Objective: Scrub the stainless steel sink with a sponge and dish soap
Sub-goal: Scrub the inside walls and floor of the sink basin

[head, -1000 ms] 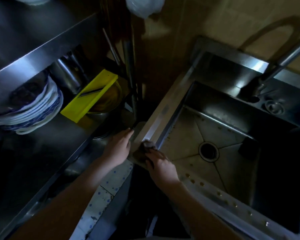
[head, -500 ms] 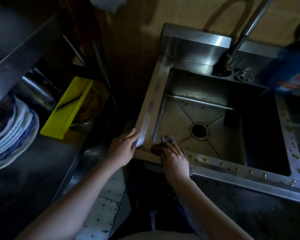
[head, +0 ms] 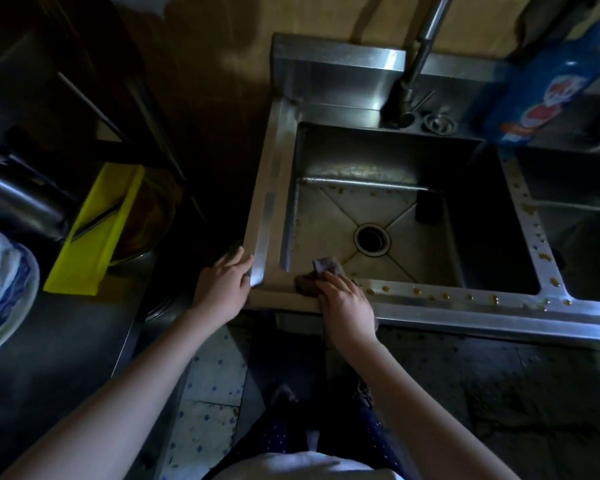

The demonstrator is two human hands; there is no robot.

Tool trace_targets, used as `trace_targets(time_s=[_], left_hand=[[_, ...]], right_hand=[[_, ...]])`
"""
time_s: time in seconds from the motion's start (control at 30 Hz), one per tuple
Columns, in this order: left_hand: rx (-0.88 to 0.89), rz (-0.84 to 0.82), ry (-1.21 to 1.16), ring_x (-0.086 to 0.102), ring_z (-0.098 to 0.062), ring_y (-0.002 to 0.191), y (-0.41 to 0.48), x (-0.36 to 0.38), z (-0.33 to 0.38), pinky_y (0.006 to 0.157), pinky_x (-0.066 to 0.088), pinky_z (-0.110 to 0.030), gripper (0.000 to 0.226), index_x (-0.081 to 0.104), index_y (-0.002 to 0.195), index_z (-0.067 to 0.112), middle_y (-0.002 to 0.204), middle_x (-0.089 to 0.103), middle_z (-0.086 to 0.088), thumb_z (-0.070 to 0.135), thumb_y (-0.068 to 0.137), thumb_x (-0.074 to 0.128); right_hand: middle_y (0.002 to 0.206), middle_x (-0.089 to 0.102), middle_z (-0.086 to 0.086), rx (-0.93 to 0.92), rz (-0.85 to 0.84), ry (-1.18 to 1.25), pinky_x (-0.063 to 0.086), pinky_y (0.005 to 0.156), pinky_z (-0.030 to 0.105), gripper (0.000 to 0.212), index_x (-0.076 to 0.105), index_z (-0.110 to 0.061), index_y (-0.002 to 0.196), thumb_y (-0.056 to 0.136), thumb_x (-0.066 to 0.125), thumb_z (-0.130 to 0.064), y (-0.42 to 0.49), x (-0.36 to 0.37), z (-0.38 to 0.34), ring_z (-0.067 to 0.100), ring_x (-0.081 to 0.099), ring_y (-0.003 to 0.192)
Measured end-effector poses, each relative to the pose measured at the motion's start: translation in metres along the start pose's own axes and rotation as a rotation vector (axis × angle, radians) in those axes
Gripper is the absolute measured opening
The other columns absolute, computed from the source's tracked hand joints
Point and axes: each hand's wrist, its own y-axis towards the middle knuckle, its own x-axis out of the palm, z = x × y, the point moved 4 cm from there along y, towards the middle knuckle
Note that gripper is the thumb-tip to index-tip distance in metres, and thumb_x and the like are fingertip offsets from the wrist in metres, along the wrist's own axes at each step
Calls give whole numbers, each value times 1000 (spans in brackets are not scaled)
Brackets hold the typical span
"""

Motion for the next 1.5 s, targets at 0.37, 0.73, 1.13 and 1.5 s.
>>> trace_targets(time_s=[0.37,0.73,1.13,1.5], left_hand=[[157,-224,-34,4,-18,146,-4,19,49,116,8,-47,53,25,147,30,159,2,6,42,97,39],[202,-304,-31,23,-22,140,-2,30,88,115,14,-51,54,35,143,23,151,28,-1,39,93,50],[90,-205,-72,37,-26,130,-2,34,116,112,22,-44,44,45,133,18,142,35,-2,38,94,48],[151,-197,-23,39,-23,129,-3,48,174,109,21,-45,42,44,132,26,144,35,4,43,93,46]], right_hand=[[139,54,3,286,32,-38,34,111,42,32,61,-15,124,95,49,-20,-23,-39,101,27,42,133],[140,53,-2,205,1,-6,33,109,38,33,61,-21,122,93,46,-20,-13,-12,57,26,45,131],[137,56,-1,305,100,-70,30,113,40,31,64,-20,120,92,52,-22,-38,-57,151,23,44,133],[133,59,-1,319,118,24,33,110,40,30,65,-20,118,91,53,-18,-44,-74,182,22,50,128]])
